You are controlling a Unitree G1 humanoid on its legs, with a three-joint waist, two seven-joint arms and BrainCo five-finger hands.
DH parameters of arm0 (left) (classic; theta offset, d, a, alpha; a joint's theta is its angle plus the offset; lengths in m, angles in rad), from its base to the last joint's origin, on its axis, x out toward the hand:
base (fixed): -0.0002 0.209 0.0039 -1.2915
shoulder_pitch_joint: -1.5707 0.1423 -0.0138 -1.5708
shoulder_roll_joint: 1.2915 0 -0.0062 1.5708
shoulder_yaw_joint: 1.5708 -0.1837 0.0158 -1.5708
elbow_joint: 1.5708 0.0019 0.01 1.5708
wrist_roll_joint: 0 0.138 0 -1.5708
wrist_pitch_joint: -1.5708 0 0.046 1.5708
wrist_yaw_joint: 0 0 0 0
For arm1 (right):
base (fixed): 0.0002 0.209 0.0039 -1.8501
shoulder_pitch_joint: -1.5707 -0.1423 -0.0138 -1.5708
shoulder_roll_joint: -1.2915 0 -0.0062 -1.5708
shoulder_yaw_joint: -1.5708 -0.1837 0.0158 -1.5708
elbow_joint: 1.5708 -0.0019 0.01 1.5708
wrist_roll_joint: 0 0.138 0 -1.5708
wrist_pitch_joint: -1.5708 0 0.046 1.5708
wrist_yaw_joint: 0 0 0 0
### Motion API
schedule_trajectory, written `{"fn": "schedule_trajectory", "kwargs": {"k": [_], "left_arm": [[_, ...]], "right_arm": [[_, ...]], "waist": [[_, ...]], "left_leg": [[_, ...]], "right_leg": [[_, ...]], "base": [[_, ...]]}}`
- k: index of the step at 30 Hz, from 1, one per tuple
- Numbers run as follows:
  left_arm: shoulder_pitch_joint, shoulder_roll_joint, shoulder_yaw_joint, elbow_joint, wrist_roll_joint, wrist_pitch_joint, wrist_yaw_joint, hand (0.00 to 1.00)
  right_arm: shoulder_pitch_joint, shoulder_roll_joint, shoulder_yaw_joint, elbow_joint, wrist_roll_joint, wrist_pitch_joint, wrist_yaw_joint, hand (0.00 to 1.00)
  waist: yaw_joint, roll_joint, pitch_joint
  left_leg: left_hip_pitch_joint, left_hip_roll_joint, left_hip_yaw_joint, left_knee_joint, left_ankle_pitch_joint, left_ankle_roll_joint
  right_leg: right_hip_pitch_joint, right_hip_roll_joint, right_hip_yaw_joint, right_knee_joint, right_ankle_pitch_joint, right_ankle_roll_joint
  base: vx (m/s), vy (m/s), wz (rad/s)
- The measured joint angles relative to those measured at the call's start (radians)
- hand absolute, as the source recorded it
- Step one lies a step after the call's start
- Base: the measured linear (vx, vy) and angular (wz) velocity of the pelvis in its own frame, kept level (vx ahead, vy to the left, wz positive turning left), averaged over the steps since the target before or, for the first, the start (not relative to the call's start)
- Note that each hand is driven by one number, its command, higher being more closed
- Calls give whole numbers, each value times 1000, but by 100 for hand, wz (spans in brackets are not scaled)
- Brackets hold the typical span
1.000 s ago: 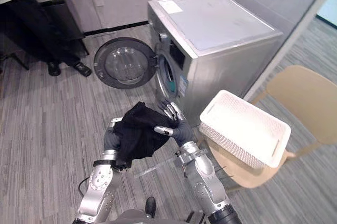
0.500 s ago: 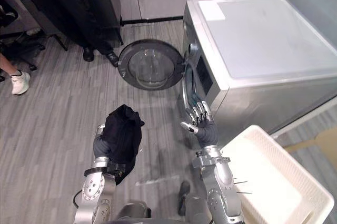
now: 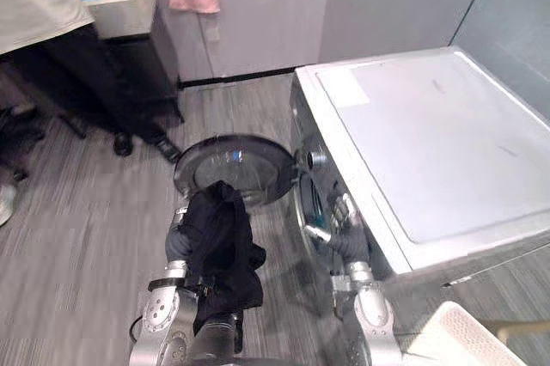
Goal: Pick up the laundry basket with both hands and put the clothes into the washing machine.
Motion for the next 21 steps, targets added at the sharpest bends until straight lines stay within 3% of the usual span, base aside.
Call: {"fn": "schedule_trajectory", "kwargs": {"k": [2,3,5,7,9,10,11,13,15,17,18,21], "left_arm": [[-16,29,1,33,16,1,0,100],[-34,48,10,83,28,12,0,100],[-42,65,26,134,37,19,1,100],[-42,68,46,161,37,19,-1,100],[-45,71,74,181,37,19,-1,100],[-45,74,99,196,43,19,0,100],[-52,71,111,229,62,20,0,100],[-56,66,124,266,78,23,0,100],[-64,66,144,305,78,34,0,100],[-65,54,171,331,77,42,2,100],[-64,44,187,338,75,47,7,100],[-67,35,189,341,73,52,21,100]], "right_arm": [[-4,16,-17,88,-41,15,0,0],[-28,16,-20,158,-68,21,0,0],[-72,17,-14,262,-86,22,0,0],[-104,18,-9,374,-142,23,0,0],[-122,19,-12,443,-181,23,-5,0],[-124,14,-17,480,-210,26,-10,0],[-120,4,-17,510,-234,33,-9,0],[-115,-2,-28,549,-240,41,-25,0],[-100,-1,-50,595,-240,43,-36,0],[-77,-1,-68,614,-237,53,-47,0],[-62,-2,-103,614,-227,54,-59,0],[-69,-9,-163,632,-217,56,-111,0]], "waist": [[-8,-33,1],[-21,-36,2],[-32,-30,8],[-31,-18,17],[-33,-32,15],[-34,-54,16],[-38,-62,16],[-48,-27,30],[-55,-17,46],[-51,-12,78],[-49,2,89],[-33,1,101]], "left_leg": [[26,-8,76,14,-31,33],[65,-6,127,-6,-43,50],[159,-2,203,-76,-57,60],[241,9,285,-132,-71,56],[279,9,344,-160,-72,55],[292,-2,379,-159,-80,44],[293,4,390,-139,-102,36],[284,38,402,-109,-115,22],[274,82,426,-38,-123,11],[253,140,382,142,-123,13],[203,174,315,279,-123,20],[158,139,149,304,-182,49]], "right_leg": [[-106,-62,6,189,22,34],[-169,-99,-25,297,27,40],[-235,-146,-142,373,15,8],[-276,-155,-303,354,10,-30],[-277,-136,-403,265,22,-47],[-276,-122,-467,169,86,-114],[-266,-100,-467,109,82,-110],[-252,-48,-441,41,108,-112],[-246,-13,-408,17,112,-116],[-200,13,-373,11,112,-124],[-178,36,-345,13,103,-139],[-189,43,-262,40,80,-154]], "base": [[349,327,-87],[282,306,-88],[194,240,-111],[136,176,-118],[93,71,-83],[120,6,-86],[97,-35,-74],[84,-58,-55],[83,-110,-61],[78,-137,-69],[57,-41,-75],[67,41,-95]]}}
